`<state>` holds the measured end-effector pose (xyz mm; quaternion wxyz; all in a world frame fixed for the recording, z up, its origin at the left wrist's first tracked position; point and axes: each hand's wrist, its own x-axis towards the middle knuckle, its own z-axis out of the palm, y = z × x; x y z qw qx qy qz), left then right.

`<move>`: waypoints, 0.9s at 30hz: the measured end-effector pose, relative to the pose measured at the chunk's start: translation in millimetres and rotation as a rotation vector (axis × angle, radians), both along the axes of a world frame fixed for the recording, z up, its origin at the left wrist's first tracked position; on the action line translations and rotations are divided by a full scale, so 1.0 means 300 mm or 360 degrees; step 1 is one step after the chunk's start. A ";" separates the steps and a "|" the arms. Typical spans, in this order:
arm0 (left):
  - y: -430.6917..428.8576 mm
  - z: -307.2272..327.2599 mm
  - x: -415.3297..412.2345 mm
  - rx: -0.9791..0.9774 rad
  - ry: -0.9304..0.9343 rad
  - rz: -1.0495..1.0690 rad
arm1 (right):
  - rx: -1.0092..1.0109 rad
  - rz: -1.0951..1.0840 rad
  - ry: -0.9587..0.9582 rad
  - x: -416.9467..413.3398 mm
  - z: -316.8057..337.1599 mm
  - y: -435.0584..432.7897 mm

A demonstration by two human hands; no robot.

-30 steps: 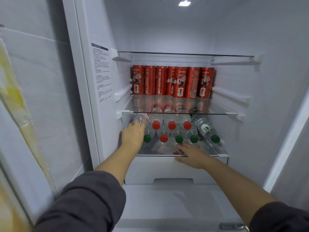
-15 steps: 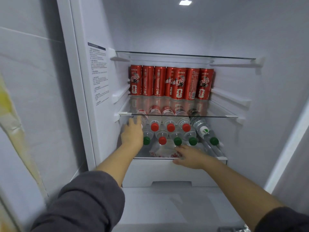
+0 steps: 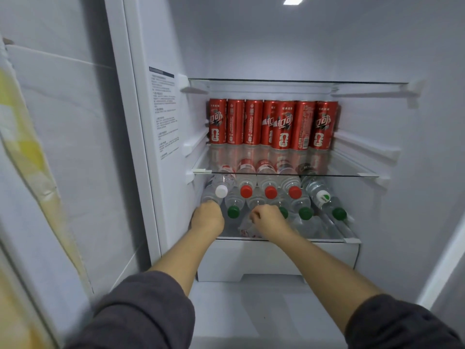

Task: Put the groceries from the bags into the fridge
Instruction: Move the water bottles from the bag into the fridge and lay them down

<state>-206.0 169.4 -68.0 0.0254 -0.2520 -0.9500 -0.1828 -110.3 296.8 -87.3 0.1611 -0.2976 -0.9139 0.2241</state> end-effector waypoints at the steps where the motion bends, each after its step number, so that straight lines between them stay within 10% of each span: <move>1: 0.001 -0.003 0.002 0.0009 0.0004 0.0000 | 0.0014 0.0005 0.0000 0.000 -0.004 -0.001; 27: 0.073 0.011 0.012 0.0445 -0.0277 -0.0479 | -0.0166 -0.0145 0.0559 0.065 0.099 0.091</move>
